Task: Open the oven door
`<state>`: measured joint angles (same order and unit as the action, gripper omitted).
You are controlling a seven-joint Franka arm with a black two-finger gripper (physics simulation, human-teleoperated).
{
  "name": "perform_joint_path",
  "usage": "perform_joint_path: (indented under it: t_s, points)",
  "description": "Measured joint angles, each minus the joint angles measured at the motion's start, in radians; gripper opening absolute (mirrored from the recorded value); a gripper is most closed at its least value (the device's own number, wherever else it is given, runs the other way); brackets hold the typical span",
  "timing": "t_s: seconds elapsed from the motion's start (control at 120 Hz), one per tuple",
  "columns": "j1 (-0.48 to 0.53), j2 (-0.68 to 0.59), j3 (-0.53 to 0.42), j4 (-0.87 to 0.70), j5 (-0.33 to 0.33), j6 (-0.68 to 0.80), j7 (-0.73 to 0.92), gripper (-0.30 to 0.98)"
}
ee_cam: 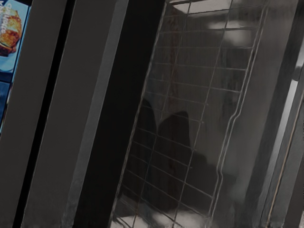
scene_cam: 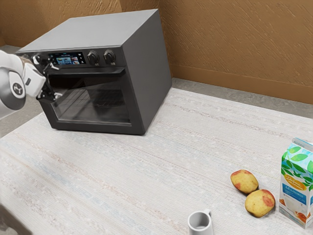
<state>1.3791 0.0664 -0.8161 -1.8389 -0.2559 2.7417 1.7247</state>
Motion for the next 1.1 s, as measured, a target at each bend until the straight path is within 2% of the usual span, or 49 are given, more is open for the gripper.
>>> perform_joint_path:
  t_s: [0.708,0.817,0.892,0.992,1.1]
  points:
    - [-0.005,0.029,-0.018,0.006,0.005,-0.041,-0.039,0.68]
    - [0.010,-0.013,-0.016,-0.002,-0.006,-0.093,-0.042,0.57]
    - [0.024,-0.059,-0.013,-0.016,-0.006,-0.142,-0.044,0.54]
    - [0.041,-0.123,-0.010,-0.053,-0.004,-0.205,-0.047,0.61]
    - [0.017,-0.221,0.001,-0.127,-0.024,-0.252,-0.051,0.60]
